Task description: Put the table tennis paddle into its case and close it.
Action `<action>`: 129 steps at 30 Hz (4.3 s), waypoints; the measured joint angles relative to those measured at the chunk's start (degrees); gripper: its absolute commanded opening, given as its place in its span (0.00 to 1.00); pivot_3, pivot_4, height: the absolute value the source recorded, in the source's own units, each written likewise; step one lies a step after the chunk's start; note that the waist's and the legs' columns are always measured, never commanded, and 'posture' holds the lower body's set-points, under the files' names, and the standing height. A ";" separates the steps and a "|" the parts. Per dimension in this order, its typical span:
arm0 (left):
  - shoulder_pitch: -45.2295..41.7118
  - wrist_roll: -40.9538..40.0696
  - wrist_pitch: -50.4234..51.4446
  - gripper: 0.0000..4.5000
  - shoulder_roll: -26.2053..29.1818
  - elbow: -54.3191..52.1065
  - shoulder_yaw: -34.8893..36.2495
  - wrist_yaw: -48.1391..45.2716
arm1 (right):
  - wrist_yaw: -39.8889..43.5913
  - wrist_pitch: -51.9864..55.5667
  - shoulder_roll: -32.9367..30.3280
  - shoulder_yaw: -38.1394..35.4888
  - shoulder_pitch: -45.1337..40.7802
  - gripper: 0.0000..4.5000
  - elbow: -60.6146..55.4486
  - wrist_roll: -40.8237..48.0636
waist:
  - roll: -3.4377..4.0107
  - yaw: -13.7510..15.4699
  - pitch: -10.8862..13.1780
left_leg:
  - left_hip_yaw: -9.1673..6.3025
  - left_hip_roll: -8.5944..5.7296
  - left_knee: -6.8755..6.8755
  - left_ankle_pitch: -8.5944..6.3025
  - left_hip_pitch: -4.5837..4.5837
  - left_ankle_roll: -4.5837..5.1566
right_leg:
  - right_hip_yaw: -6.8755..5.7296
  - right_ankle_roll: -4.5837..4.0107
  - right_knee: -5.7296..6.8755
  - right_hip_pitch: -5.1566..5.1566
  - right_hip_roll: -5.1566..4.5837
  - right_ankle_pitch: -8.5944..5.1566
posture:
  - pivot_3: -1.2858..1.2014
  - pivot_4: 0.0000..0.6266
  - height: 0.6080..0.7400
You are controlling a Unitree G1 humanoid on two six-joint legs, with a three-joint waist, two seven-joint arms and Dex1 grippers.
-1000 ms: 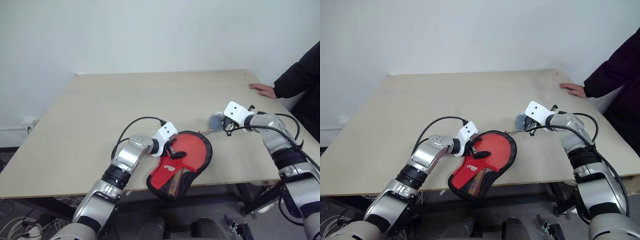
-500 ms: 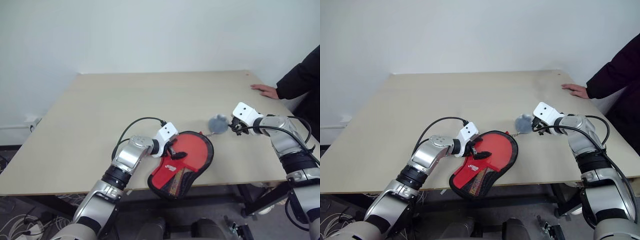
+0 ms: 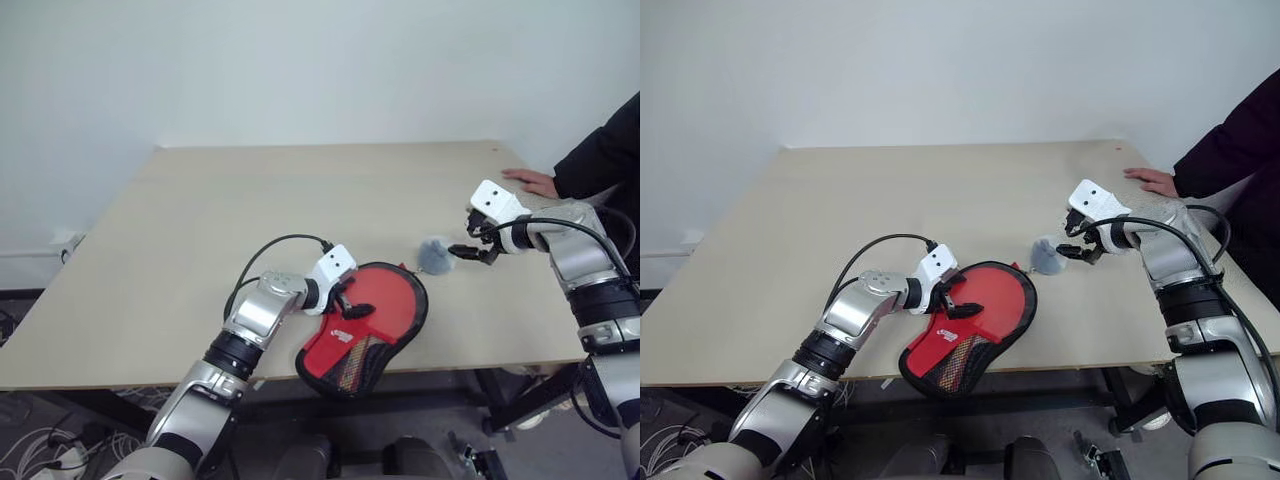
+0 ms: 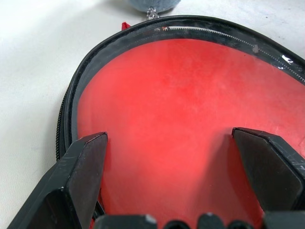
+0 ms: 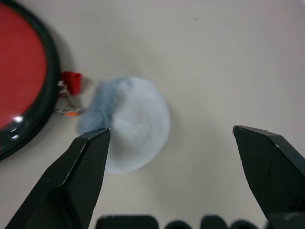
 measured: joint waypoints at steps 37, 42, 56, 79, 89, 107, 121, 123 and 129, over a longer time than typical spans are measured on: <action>-0.46 -0.01 -0.85 1.00 0.85 0.83 0.07 -1.34 | -6.21 -15.85 12.46 3.15 -11.59 0.71 35.79 -4.06 | 0.04 -0.41 -0.02 | 0.02 -0.03 0.09 0.00 0.05 -0.01 | -0.32 -0.27 0.12 -0.03 -0.03 0.26 | 0.52 0.00 0.85; -0.69 0.02 -1.31 1.00 0.88 1.40 0.06 -1.79 | -5.93 -15.89 12.49 3.12 -11.73 0.43 36.29 -4.07 | 0.04 -0.41 -0.03 | 0.02 -0.04 0.10 0.00 0.05 -0.01 | -0.34 -0.27 0.12 -0.03 -0.03 0.26 | 0.52 0.00 0.85; -1.27 0.08 -1.70 1.00 0.82 2.35 -0.03 -2.56 | -1.71 -18.01 9.30 4.13 -8.79 0.10 30.54 -5.60 | 0.05 -0.37 -0.03 | 0.02 -0.06 0.10 0.00 0.04 -0.01 | -0.36 -0.25 0.13 -0.02 -0.04 0.26 | 0.52 0.00 0.85; -1.71 0.70 -2.08 1.00 0.46 2.57 -0.90 -3.14 | 10.87 -16.13 -3.07 4.68 5.86 0.10 2.85 -3.65 | 0.04 0.10 -0.02 | -0.04 -0.02 0.32 -0.03 -0.03 0.05 | -0.44 0.05 0.08 0.03 -0.16 0.06 | 0.52 0.00 0.85; -1.93 1.01 -2.33 1.00 0.29 2.71 -1.12 -3.60 | 17.64 -16.40 -9.43 3.73 10.86 0.10 -6.38 0.55 | 0.03 0.57 -0.01 | -0.07 -0.01 0.36 -0.06 -0.06 0.08 | -0.42 0.12 0.04 0.05 -0.21 0.01 | 0.52 0.00 0.85; -2.81 1.27 -3.47 1.00 -0.47 4.69 -1.16 -3.97 | 25.51 -6.14 -16.95 0.19 24.82 0.10 -34.94 14.57 | -0.08 2.04 0.03 | -0.06 0.06 0.41 -0.12 -0.09 0.16 | -0.46 0.08 -0.02 0.07 -0.26 -0.09 | 0.52 0.00 0.85; -3.91 1.98 -4.59 1.00 -0.98 6.58 -1.14 -4.39 | 21.63 2.57 -16.36 0.81 30.20 0.10 -51.52 18.29 | -0.28 2.67 0.04 | -0.05 0.12 0.43 -0.18 -0.13 0.21 | -0.54 0.09 -0.09 0.07 -0.29 -0.11 | 0.52 0.00 0.85; -3.99 2.05 -4.74 1.00 -0.98 6.67 -1.14 -4.52 | 20.43 3.90 -15.45 1.92 30.18 0.10 -52.72 18.37 | -0.32 2.66 0.03 | -0.04 0.11 0.43 -0.19 -0.13 0.22 | -0.54 0.10 -0.09 0.07 -0.30 -0.11 | 0.52 0.00 0.85; -4.47 2.50 -5.47 1.00 -1.01 7.51 -1.28 -5.12 | 16.79 6.80 -12.11 4.97 28.07 0.10 -53.56 18.37 | -0.43 2.65 0.01 | 0.00 0.11 0.45 -0.20 -0.13 0.23 | -1.07 0.08 -0.08 0.06 -0.73 -0.10 | 0.52 0.00 0.85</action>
